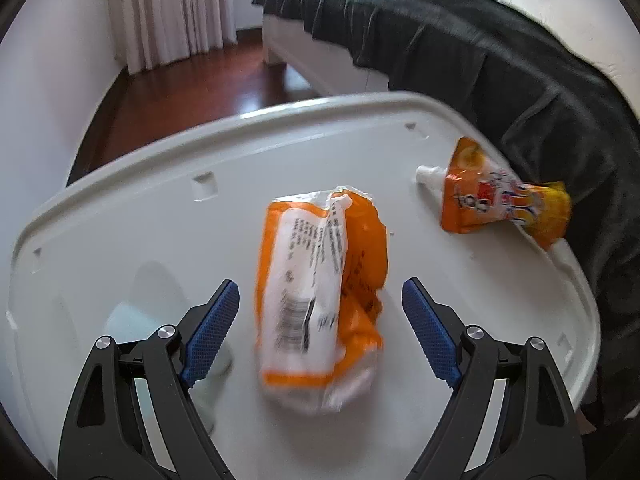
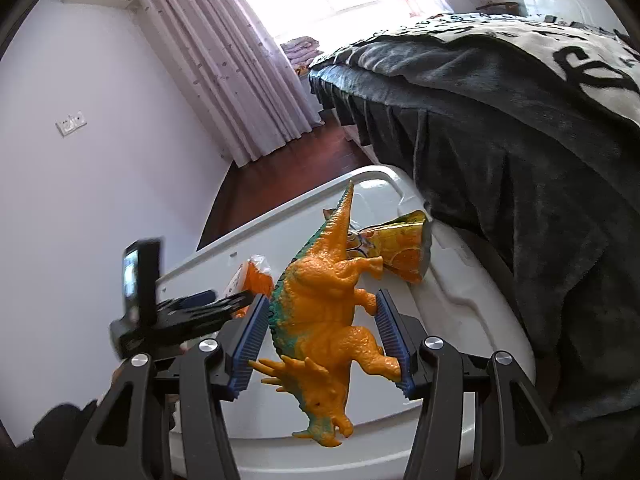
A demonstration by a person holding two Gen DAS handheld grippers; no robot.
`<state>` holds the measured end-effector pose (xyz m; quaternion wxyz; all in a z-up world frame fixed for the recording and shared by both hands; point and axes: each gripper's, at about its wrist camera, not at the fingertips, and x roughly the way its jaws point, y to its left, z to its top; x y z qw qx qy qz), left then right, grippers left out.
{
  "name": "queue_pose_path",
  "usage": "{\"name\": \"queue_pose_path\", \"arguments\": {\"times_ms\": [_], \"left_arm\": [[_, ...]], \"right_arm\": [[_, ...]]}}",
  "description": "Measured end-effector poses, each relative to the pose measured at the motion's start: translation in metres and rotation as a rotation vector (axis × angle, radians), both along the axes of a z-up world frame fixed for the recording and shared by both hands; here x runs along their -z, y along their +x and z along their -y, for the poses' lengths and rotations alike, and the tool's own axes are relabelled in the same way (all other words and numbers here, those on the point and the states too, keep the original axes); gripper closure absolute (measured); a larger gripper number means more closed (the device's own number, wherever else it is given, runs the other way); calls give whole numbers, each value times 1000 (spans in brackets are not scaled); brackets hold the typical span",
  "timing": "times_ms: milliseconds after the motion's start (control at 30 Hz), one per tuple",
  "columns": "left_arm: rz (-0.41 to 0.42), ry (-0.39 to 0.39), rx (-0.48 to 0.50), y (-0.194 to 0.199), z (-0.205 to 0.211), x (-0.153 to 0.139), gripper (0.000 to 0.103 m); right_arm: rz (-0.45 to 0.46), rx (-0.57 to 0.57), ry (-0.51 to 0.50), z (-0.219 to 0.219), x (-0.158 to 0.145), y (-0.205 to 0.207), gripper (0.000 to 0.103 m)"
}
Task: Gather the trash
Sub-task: 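Grasp the orange-and-white bread bag with the left tool while the right holds the dinosaur, then move both tools over the bin and open them, dropping bag and dinosaur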
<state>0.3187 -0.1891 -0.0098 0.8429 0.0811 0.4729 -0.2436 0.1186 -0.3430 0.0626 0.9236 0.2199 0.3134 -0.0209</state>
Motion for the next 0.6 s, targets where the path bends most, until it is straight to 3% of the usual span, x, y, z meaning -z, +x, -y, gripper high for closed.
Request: {"name": "queue_pose_path", "arguments": {"times_ms": [67,167,233,333,467,600], "left_arm": [[-8,33,11,6,12,6,21],[-19,150,-8,14,26,23,21],[-2,144,-30,15,26,26,23],[36,156,-37,12,27,24,69],[58,200,-55,1,28,21,79],[78,217,-97,-19,19,8,80]], "right_arm": [[-5,-3,-12,-1,0,2,49],[-12,-1,-5,1,2,5,49],[-13,1,1,2,2,6,49],[-8,-1,7,1,1,8,49],[-11,-4,3,-1,3,10,49],[-10,-7,-8,-4,3,12,49]]}}
